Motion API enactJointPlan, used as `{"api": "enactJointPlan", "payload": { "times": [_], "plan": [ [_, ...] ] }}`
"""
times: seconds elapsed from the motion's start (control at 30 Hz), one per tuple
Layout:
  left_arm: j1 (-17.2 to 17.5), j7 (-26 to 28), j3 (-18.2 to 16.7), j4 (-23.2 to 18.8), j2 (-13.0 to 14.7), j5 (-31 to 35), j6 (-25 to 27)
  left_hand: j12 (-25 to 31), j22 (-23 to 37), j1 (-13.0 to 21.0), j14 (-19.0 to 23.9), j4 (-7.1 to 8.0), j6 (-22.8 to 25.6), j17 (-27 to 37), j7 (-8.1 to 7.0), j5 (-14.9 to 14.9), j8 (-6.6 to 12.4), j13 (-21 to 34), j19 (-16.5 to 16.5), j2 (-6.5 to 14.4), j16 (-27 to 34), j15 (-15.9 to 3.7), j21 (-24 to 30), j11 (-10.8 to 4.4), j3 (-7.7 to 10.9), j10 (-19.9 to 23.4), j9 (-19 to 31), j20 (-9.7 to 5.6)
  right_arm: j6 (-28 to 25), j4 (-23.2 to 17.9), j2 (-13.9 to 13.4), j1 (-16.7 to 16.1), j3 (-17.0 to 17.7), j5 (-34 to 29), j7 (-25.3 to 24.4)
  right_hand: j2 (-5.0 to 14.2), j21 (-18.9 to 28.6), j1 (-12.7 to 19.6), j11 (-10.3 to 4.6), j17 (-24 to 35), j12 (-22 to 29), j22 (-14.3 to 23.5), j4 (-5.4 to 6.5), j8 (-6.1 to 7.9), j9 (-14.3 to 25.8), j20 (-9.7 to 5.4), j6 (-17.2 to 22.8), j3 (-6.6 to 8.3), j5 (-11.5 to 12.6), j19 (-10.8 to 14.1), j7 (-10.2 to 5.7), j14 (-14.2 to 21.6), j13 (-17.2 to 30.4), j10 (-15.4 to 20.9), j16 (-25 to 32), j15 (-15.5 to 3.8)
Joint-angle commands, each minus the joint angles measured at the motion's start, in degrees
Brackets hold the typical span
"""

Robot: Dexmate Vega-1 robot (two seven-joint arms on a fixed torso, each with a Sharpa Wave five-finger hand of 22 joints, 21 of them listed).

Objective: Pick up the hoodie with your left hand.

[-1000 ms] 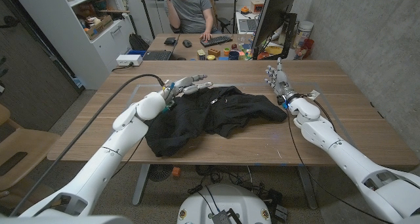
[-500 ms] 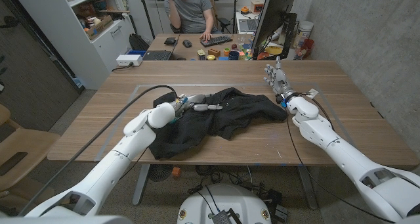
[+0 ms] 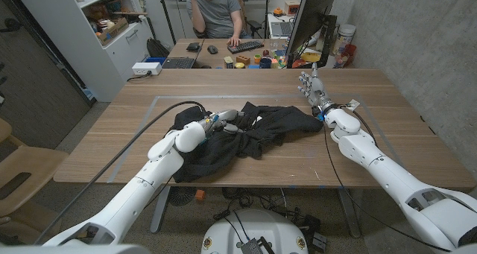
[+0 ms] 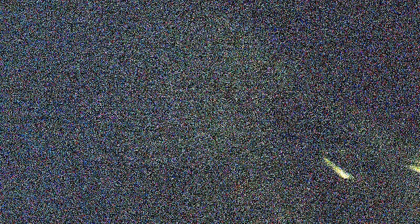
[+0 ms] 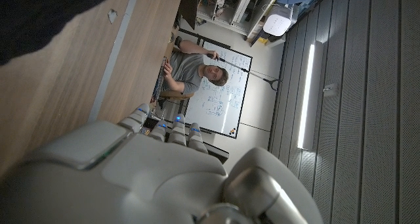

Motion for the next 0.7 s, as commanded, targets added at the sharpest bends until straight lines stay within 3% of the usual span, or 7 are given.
{"api": "enactJointPlan", "payload": {
  "times": [0.03, 0.13, 0.23, 0.27, 0.33, 0.47, 0.7],
  "plan": [
    [1.9, 7.9, -2.9, -3.3, -1.9, 2.7, 1.6, 22.0, 0.6, 12.7, 6.8, -2.21, 17.1, 1.2, -4.27, 5.2, 15.29, 15.2, 6.1, 4.8, 1.8, -5.3, 10.8, -1.94, 3.56, 12.8, 23.4, -6.91, -0.1, -0.9, -0.4, -0.6, 0.2, 0.2, 0.0, 1.66, 0.2, -0.1, 0.37, 0.3, 0.2, 0.2, -0.01, 0.38, 0.1, 0.41, -0.5, -0.27, 0.2, -0.2, -0.01, -0.7, 0.3, 0.3, 0.3, 0.12],
    [1.4, 7.8, -4.1, -5.3, -2.0, 2.6, 2.6, 22.3, 5.8, 13.5, 9.0, -2.42, 17.7, 1.2, -4.13, 6.7, 18.05, 15.3, 6.1, 3.9, 1.6, -5.22, 15.5, -1.98, 5.21, 15.7, 26.8, -6.85, -0.3, -1.6, -0.7, -0.9, 0.3, 0.3, -0.2, 1.66, 0.2, -0.1, 0.21, 0.3, 0.2, 0.2, -0.01, 0.37, 0.1, 0.4, -0.5, -0.27, 0.1, -0.2, -0.03, -0.7, 0.3, 0.3, 0.3, 0.17],
    [0.5, 6.2, -6.1, -7.3, -2.8, 0.5, 4.4, 22.4, 7.8, 13.6, 10.1, -2.38, 18.8, 1.3, -3.95, 7.7, 20.72, 15.4, 5.5, 3.6, 1.6, -5.14, 16.8, -1.98, 6.61, 17.3, 28.8, -6.85, -0.4, -2.1, -0.9, -1.2, 0.3, 0.3, -0.4, 1.65, 0.2, -0.2, 0.18, 0.3, 0.2, 0.2, -0.01, 0.37, 0.1, 0.42, -0.5, -0.27, 0.1, -0.2, -0.02, -0.6, 0.3, 0.3, 0.3, 0.17],
    [0.1, 6.0, -6.8, -7.9, -3.1, -0.2, 4.7, 22.4, 7.7, 13.6, 10.1, -2.39, 18.8, 1.3, -3.94, 7.7, 20.79, 15.4, 5.3, 3.5, 1.6, -5.13, 16.6, -1.97, 6.7, 17.4, 28.8, -6.85, -0.4, -2.3, -1.0, -1.3, 0.3, 0.3, -0.5, 1.65, 0.2, -0.2, 0.21, 0.3, 0.2, 0.2, -0.01, 0.37, 0.1, 0.45, -0.6, -0.27, 0.1, -0.2, -0.01, -0.7, 0.3, 0.3, 0.3, 0.18],
    [-0.3, 9.8, -7.9, -8.6, -3.4, 0.5, 3.3, 22.4, 8.1, 13.3, 10.5, -2.25, 18.7, 1.3, -3.8, 8.3, 22.75, 15.4, 5.0, 3.0, 1.5, -5.09, 16.8, -1.91, 7.7, 18.2, 29.2, -6.92, -0.4, -2.5, -1.1, -1.4, 0.3, 0.2, -0.6, 1.65, 0.2, -0.2, 0.2, 0.3, 0.2, 0.2, 0.0, 0.38, 0.1, 0.4, -0.5, -0.27, 0.1, -0.2, -0.03, -0.6, 0.3, 0.3, 0.3, 0.12],
    [-2.4, 12.6, -9.8, -10.7, -4.3, 1.1, 3.8, 22.4, 8.1, 13.2, 10.8, -2.25, 18.4, 1.3, -3.78, 8.7, 23.64, 15.4, 5.1, 2.8, 1.5, -5.1, 16.9, -1.93, 8.4, 18.5, 29.1, -6.89, -0.3, -2.9, -1.2, -1.6, 0.2, 0.3, -0.8, 1.66, 0.2, -0.2, 0.15, 0.3, 0.2, 0.2, 0.0, 0.37, 0.1, 0.43, -0.6, -0.26, 0.1, -0.2, 0.03, -0.7, 0.3, 0.4, 0.3, 0.1],
    [-7.1, 12.4, -11.3, -14.5, -4.5, 1.7, 4.5, 22.4, 8.2, 12.7, 11.2, -2.13, 17.9, 1.3, -3.84, 9.2, 25.24, 15.4, 5.2, 2.3, 1.5, -5.07, 17.2, -1.91, 9.98, 19.0, 29.0, -6.88, -0.1, -2.9, -0.8, -1.8, -0.2, 0.4, -0.8, 1.66, 0.3, -0.2, 0.17, 0.3, 0.2, 0.2, -0.01, 0.36, 0.1, 0.44, -0.6, -0.25, 0.1, -0.2, 0.0, -0.6, 0.3, 0.4, 0.3, 0.06]
  ]
}}
